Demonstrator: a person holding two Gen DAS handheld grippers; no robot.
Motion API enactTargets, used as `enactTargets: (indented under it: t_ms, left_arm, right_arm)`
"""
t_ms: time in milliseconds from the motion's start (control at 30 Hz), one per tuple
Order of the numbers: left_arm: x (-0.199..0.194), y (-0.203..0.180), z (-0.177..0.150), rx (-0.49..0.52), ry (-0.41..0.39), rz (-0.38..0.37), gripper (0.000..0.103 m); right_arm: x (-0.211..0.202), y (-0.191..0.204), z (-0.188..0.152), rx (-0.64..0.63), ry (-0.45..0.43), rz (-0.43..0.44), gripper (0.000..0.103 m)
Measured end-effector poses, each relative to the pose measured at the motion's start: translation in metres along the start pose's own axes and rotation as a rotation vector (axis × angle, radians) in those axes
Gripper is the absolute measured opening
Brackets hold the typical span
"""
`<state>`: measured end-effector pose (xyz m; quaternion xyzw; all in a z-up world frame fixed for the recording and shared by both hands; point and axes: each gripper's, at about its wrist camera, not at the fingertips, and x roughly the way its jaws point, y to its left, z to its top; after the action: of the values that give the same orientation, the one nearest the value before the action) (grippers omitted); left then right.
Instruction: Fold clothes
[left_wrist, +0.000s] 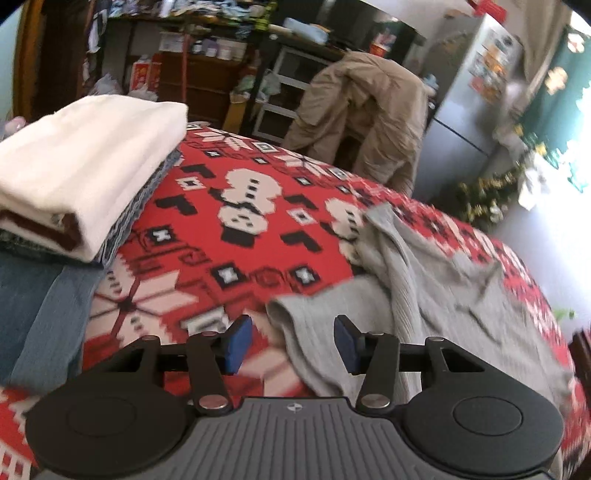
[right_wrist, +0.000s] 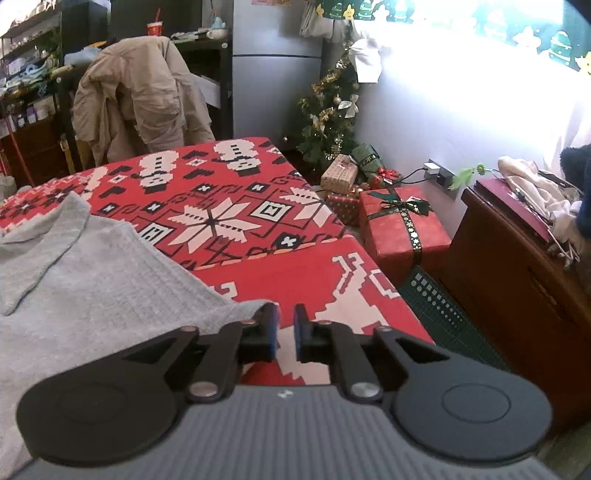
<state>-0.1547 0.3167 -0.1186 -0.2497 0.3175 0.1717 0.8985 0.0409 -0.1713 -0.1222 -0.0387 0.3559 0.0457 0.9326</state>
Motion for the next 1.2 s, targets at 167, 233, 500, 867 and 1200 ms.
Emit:
enactTargets:
  t_ms: [167,233,500,867,1200]
  left_arm:
    - [0.021,-0.004,0.012,0.014,0.051,0.04,0.024]
    - [0.026,-0.015,0.011,0.084,0.069,0.05,0.019]
    - [0.007,-0.041,0.001,0.318,-0.026,0.157,0.003]
    - [-0.027,0.006,0.022,0.357,-0.131,0.392,0.003]
    - [0.004,0.008,0.005,0.41,-0.04,0.41,0.004]
  right_arm:
    - [-0.026,-0.009,-0.005,0.023,-0.012,0.02,0.017]
    - [-0.036,-0.009,-0.008,-0.001,-0.017,0.024,0.021]
    - [-0.056,-0.001,-0.009,-0.056,-0.04,0.047,0.022]
    - [-0.058,0.02,-0.008,-0.107,-0.056,0.111,0.023]
    - [-0.063,0.027,-0.015,-0.158,-0.043,0.137,0.029]
